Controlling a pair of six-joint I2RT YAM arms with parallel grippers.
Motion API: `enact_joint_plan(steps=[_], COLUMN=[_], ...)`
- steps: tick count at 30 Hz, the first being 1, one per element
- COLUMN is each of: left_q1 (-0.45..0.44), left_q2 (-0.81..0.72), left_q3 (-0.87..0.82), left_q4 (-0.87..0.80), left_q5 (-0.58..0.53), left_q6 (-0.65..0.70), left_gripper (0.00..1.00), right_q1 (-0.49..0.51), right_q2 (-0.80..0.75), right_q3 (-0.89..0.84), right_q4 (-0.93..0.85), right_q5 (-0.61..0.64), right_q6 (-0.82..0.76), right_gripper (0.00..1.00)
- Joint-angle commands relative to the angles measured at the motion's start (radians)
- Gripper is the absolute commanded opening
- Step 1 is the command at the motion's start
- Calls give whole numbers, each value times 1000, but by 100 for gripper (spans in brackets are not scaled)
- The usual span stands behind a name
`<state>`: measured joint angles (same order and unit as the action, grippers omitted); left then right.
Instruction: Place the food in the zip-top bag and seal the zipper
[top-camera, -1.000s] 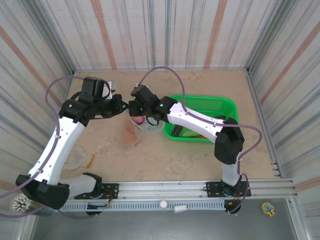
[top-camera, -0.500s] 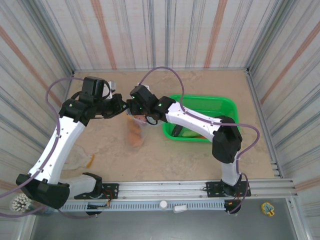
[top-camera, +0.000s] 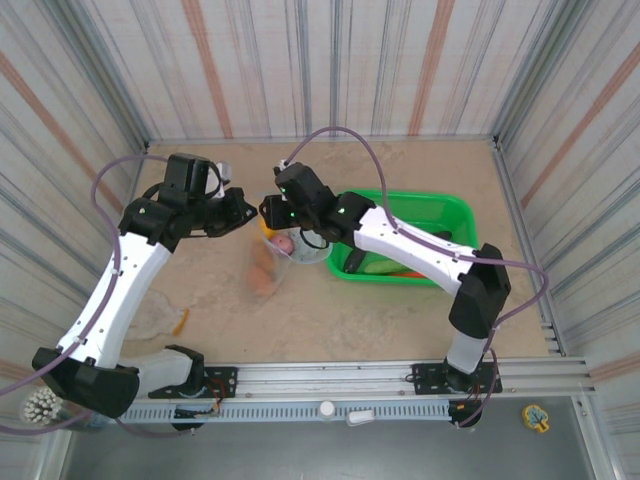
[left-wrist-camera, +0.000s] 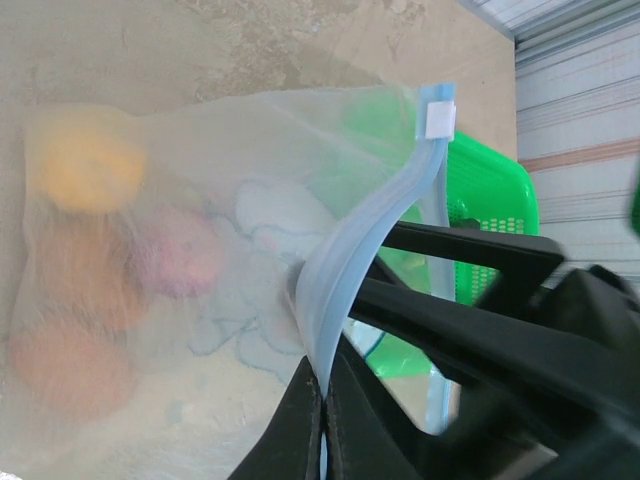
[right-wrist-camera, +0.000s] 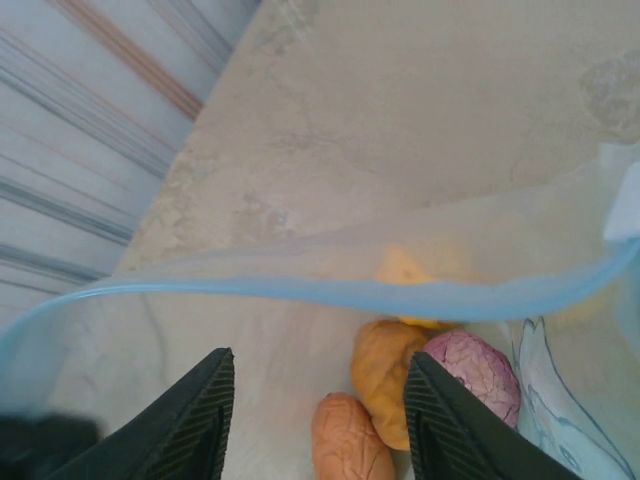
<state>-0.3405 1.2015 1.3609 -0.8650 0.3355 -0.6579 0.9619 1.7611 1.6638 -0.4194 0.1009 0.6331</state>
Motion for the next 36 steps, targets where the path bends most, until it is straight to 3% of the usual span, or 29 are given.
enact_joint_plan(steps=[1,6,12,15,17,24,30,36], left_q1=[1,1,1,1,1,1,1,1], left_q2=[-9,-9,-9,-14,-18,-19,-22,-16], left_q3=[-16,-18,-5,-1,-1,4,4,3], left_q4=[13,17,11,8,4,-3,-2,7], left_q5=[-20,-14,-16,-15,-18,-4,3,9], left_q6=[5,0,0,4,6,15,26,29], left_gripper=[0,0,0,0,0,0,0,0], right_q1=[-2,-2,-17,-64,-113,-416,-568,-689], right_q2=[-64,-128,-280,-358,-408,-567,-555,-495], right_q3=[-43,-93,-176,-204,-233,-408,-475,-554], right_q4=[-10,8,33,-11,-57,-253,-445,-475], right_q5=[-14,-47,-54,-68,-69,-95,-44,1], right_q6=[-38,-54,-106,-115,-104,45,177,237], right_gripper=[45,37,17,21,29,32,34,34])
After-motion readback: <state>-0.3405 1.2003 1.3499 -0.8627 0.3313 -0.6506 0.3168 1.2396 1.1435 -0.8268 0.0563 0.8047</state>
